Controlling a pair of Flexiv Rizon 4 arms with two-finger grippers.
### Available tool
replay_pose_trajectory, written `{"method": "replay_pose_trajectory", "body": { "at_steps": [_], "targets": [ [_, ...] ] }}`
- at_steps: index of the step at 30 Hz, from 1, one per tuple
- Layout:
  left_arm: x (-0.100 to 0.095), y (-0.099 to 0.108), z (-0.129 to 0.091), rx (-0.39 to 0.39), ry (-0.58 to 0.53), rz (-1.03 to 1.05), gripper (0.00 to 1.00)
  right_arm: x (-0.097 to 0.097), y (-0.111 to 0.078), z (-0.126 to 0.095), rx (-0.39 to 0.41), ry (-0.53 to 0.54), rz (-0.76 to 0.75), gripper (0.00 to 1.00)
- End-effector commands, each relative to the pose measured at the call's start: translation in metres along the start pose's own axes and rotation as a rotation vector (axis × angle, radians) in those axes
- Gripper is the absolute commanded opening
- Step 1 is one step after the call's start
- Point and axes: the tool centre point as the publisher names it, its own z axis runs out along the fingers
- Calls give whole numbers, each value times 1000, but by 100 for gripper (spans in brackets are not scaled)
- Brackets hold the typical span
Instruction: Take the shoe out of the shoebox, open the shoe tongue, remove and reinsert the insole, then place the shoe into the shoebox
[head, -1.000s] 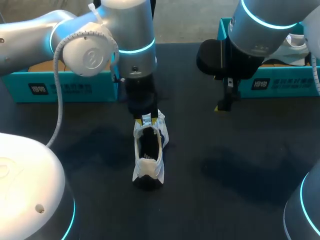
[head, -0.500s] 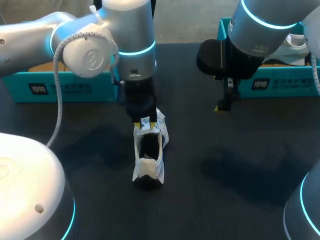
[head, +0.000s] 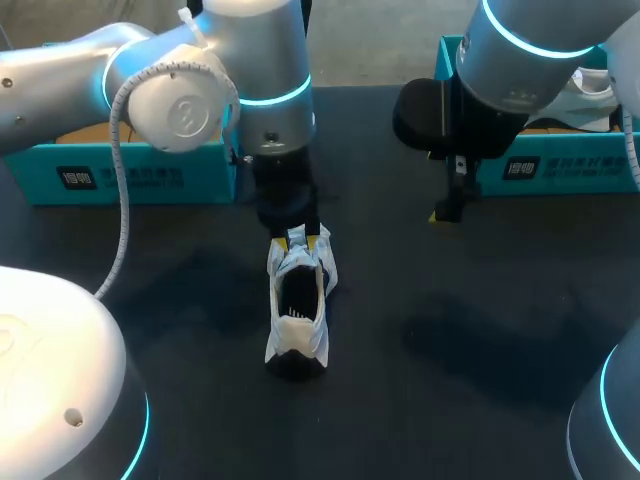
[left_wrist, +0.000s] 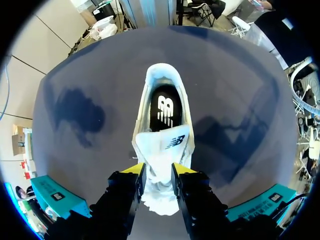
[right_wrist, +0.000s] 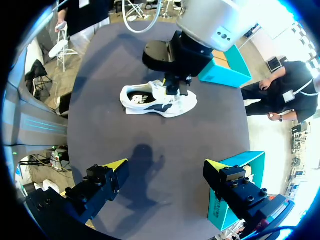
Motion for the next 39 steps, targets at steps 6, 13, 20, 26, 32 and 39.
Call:
{"method": "replay_pose_trajectory", "body": {
  "at_steps": [6, 13, 20, 26, 32, 39],
  "targets": [
    [-10, -3, 9, 8, -2, 17, 34, -1, 1, 2, 1, 2, 0, 100],
    [-13, -6, 13, 27, 13, 34, 33, -1, 1, 2, 1, 2, 0, 100],
    [0, -9, 16, 48, 42, 35, 31, -1, 1, 2, 1, 2, 0, 100],
    [3, -13, 14, 66, 49, 42, 30, -1, 1, 2, 1, 2, 0, 100],
    [3, -19, 22, 87, 76, 59, 29, -1, 1, 2, 1, 2, 0, 100],
    [0, -24, 29, 65, 56, 74, 31, -1, 1, 2, 1, 2, 0, 100]
  ]
}}
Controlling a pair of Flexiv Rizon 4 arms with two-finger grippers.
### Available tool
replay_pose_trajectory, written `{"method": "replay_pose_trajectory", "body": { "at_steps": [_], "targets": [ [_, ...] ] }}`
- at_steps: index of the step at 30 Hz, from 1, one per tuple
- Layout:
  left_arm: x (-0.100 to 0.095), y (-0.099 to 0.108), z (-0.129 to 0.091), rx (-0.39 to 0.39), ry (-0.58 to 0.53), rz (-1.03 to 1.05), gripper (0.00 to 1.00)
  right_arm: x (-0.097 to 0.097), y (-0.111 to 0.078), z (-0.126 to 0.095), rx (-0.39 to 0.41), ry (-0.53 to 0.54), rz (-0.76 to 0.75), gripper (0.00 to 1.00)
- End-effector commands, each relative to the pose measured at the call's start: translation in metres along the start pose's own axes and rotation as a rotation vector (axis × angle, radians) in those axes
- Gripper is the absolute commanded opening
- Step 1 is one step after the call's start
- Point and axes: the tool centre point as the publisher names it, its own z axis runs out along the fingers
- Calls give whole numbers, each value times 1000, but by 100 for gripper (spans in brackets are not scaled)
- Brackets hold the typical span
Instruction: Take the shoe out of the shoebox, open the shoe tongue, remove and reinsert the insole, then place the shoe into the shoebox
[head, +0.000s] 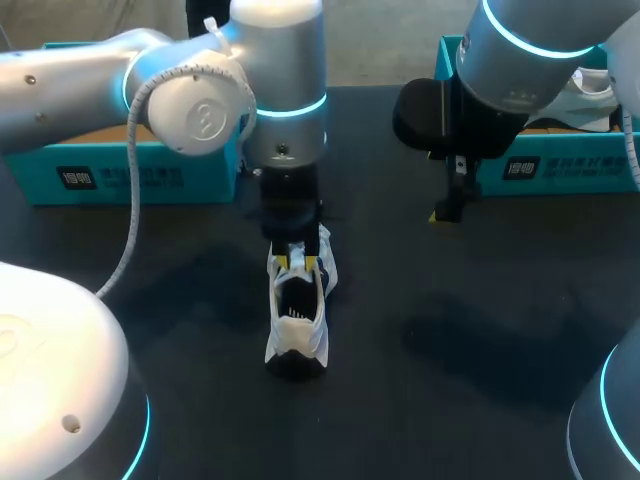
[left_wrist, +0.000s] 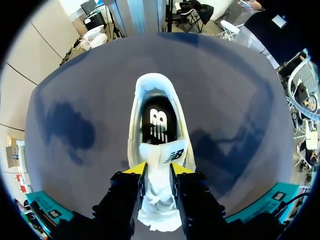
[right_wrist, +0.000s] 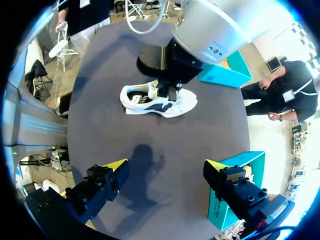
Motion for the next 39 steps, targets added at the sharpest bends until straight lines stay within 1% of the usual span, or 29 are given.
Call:
{"method": "replay_pose_trajectory", "body": {
  "at_steps": [1, 3, 5, 10, 18, 21, 22, 23, 26, 28, 29, 30, 39],
  "targets": [
    [-4, -3, 6, -27, -30, 7, 33, -1, 1, 2, 1, 2, 0, 100],
    [-5, -7, 8, -23, -21, 13, 33, -1, 1, 2, 1, 2, 0, 100],
    [-7, -10, 4, -24, -33, 21, 33, -1, 1, 2, 1, 2, 0, 100],
    [-6, -12, -12, -37, -48, 22, 34, -1, 1, 2, 1, 2, 0, 100],
    [6, -12, -41, -72, -75, -11, 32, -1, 1, 2, 1, 2, 0, 100],
    [12, -13, -52, -98, -74, -80, 32, -1, 1, 2, 1, 2, 0, 100],
    [15, -13, -55, -114, -75, -114, 34, -1, 1, 2, 1, 2, 0, 100],
    [18, -16, -59, -117, -99, -164, 35, -1, 1, 2, 1, 2, 0, 100],
    [27, -20, -65, -154, -123, -258, 37, -1, 1, 2, 1, 2, 0, 100],
    [33, -25, -67, -164, -119, -295, 49, -1, 1, 2, 1, 2, 0, 100],
    [33, -25, -67, -164, -119, -295, 77, -1, 1, 2, 1, 2, 0, 100],
    [33, -25, -67, -164, -119, -295, 100, -1, 1, 2, 1, 2, 0, 100],
    [33, -25, -67, -164, -119, -295, 100, -1, 1, 2, 1, 2, 0, 100]
  ]
}}
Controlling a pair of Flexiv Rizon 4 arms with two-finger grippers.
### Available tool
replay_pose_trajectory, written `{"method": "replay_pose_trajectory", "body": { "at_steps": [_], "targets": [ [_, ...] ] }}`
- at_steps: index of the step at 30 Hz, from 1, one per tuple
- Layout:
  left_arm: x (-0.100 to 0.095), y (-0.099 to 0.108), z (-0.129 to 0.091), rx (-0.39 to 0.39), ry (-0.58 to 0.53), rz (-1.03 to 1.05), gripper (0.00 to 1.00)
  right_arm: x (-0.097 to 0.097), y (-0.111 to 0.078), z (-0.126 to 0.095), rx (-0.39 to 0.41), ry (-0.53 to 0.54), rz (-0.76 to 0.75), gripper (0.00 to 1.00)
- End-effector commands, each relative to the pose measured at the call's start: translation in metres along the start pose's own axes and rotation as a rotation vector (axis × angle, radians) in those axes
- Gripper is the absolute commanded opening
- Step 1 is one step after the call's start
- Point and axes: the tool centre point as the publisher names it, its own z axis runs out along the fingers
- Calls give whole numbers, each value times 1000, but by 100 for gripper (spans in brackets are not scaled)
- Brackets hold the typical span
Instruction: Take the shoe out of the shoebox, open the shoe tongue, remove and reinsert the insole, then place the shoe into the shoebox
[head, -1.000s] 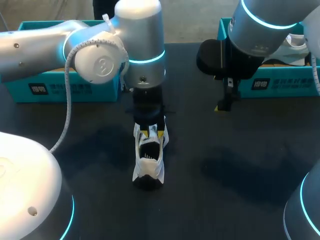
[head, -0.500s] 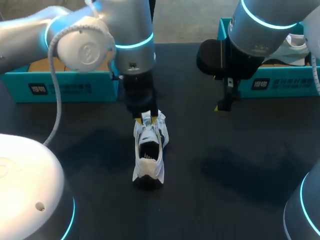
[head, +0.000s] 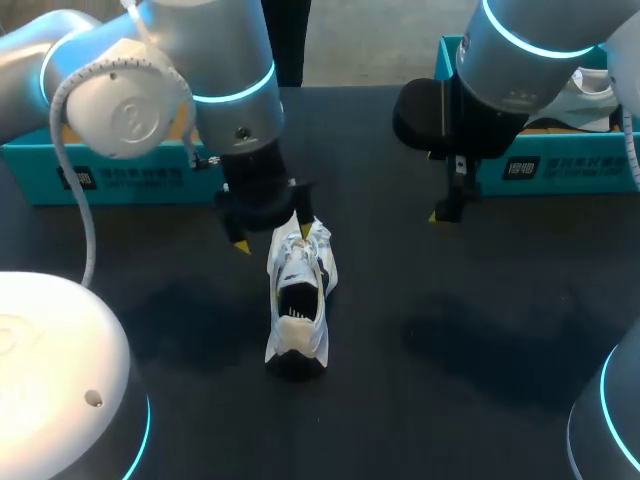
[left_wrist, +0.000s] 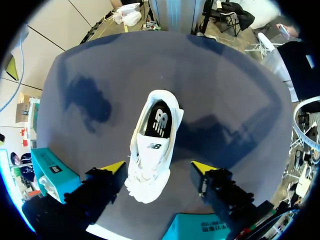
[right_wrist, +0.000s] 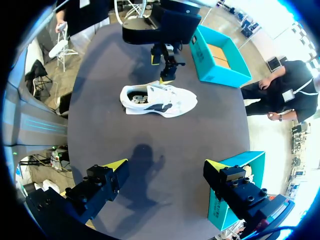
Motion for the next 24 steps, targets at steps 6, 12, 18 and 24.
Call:
{"method": "replay_pose_trajectory", "body": {
  "at_steps": [6, 12, 18, 24],
  "targets": [
    [4, 0, 1, -4, -8, 2, 100, -1, 1, 2, 1, 2, 0, 100],
    [-2, -6, 2, -26, -12, -260, 100, -1, 1, 2, 1, 2, 0, 100],
    [-1, -8, -6, -84, -27, -537, 100, -1, 1, 2, 1, 2, 0, 100],
    [12, -4, -4, -88, -27, -906, 100, -1, 1, 2, 1, 2, 0, 100]
  ]
}}
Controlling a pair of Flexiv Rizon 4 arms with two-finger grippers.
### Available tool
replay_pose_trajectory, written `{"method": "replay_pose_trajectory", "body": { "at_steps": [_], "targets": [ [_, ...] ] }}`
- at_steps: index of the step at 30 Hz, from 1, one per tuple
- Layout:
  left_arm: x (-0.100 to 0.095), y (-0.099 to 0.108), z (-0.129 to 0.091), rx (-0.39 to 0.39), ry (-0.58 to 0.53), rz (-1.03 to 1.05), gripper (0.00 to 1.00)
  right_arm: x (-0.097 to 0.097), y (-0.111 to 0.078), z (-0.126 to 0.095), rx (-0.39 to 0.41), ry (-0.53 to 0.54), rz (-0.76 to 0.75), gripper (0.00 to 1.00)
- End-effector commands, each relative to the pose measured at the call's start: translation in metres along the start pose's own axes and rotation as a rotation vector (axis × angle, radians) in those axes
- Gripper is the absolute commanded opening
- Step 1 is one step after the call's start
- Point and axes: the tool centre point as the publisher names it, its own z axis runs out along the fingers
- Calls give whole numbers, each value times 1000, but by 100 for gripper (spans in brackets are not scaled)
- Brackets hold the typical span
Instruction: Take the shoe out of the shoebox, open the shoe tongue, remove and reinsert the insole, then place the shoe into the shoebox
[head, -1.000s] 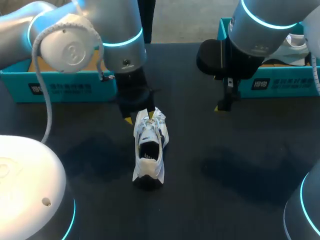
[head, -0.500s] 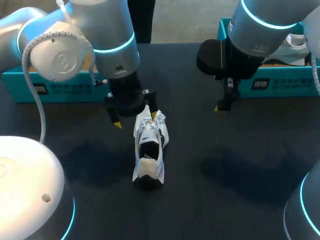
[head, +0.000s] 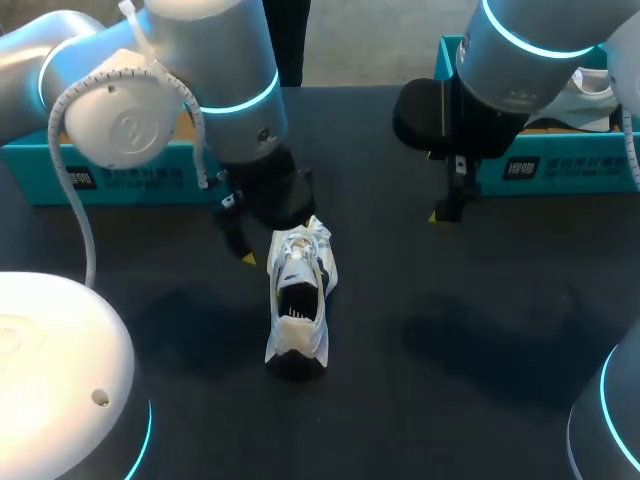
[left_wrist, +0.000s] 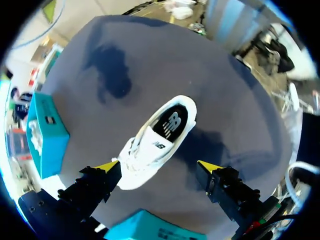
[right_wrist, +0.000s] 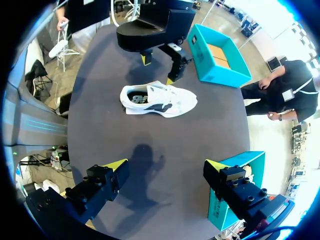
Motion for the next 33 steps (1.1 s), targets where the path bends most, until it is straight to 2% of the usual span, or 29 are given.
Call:
{"method": "replay_pose_trajectory", "body": {
  "at_steps": [1, 2, 4, 28, 30, 31, 33],
  "targets": [
    [9, 9, 3, -52, -9, -519, 100, -1, 1, 2, 1, 2, 0, 100],
    [10, 11, 4, -43, -17, -580, 100, -1, 1, 2, 1, 2, 0, 100],
    [17, 13, 8, -107, -30, -689, 100, -1, 1, 2, 1, 2, 0, 100],
    [17, 13, 8, -107, -30, -689, 100, -1, 1, 2, 1, 2, 0, 100],
    [22, 3, 9, -70, -47, -707, 100, -1, 1, 2, 1, 2, 0, 100],
    [27, -7, 12, -87, -42, -710, 100, -1, 1, 2, 1, 2, 0, 100],
    [33, -20, 13, -55, -54, -718, 100, -1, 1, 2, 1, 2, 0, 100]
  ]
}}
